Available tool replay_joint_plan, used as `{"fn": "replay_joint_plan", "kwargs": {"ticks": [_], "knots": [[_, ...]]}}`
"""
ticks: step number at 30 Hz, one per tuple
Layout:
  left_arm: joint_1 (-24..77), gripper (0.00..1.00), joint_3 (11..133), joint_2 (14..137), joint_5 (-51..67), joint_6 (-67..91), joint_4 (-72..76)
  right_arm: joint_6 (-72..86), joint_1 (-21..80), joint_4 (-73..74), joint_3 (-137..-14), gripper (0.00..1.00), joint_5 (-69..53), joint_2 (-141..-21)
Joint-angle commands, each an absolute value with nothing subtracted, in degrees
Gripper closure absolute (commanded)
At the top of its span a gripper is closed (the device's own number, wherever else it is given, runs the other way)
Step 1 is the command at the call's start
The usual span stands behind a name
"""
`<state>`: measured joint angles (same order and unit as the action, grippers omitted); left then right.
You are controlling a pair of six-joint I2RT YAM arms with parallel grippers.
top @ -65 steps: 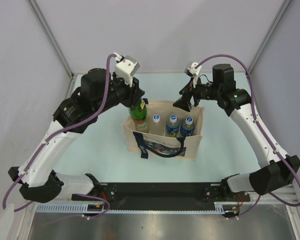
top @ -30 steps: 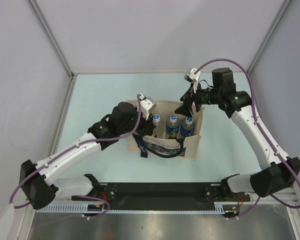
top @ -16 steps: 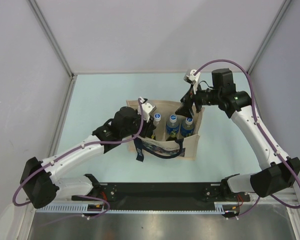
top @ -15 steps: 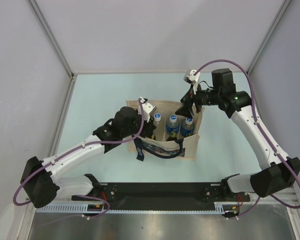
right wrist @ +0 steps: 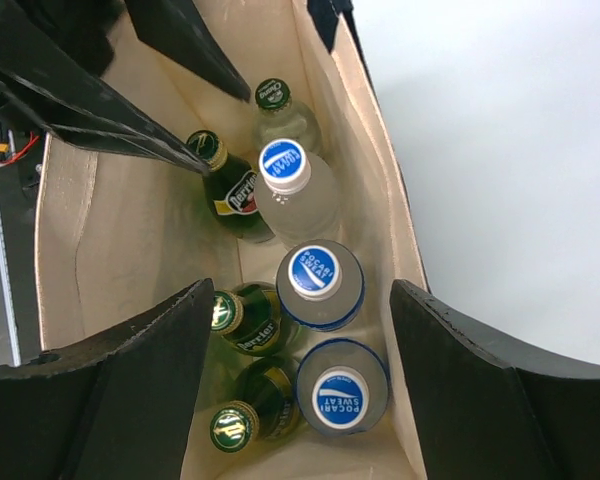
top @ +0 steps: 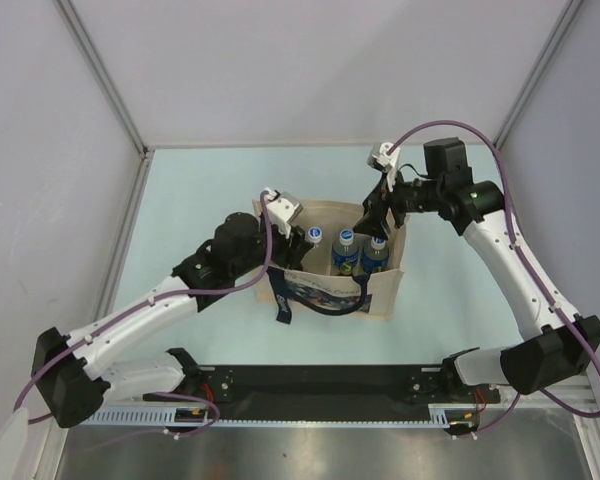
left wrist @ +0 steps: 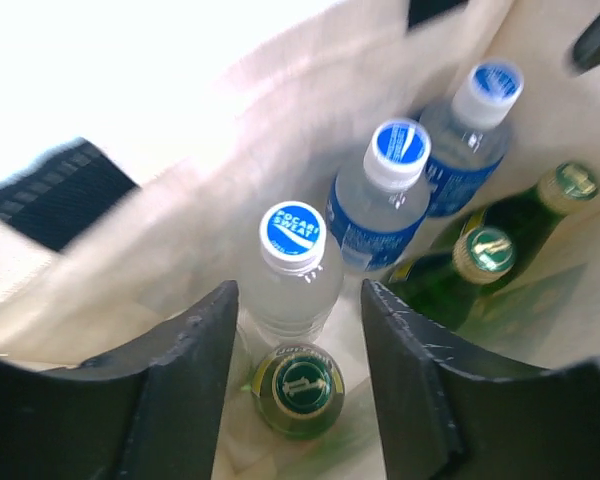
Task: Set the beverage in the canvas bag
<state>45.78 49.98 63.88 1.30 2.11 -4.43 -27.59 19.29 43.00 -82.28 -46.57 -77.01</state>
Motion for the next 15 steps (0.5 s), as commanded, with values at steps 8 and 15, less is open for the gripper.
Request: {"fn": "replay_joint_plan", "kwargs": {"ticks": [8, 15], "knots": [[46.23, 0.15, 60.02, 54.85, -7.63, 3.51, -7.38, -24.27, 13.1, 41.58, -90.35, 0.19, -45.27, -76.12], [44.22, 0.0, 71.95, 54.66, -20.21, 8.43, -17.47, -15.31, 6.34, 30.69, -84.21, 0.0, -26.16, -71.11]]}}
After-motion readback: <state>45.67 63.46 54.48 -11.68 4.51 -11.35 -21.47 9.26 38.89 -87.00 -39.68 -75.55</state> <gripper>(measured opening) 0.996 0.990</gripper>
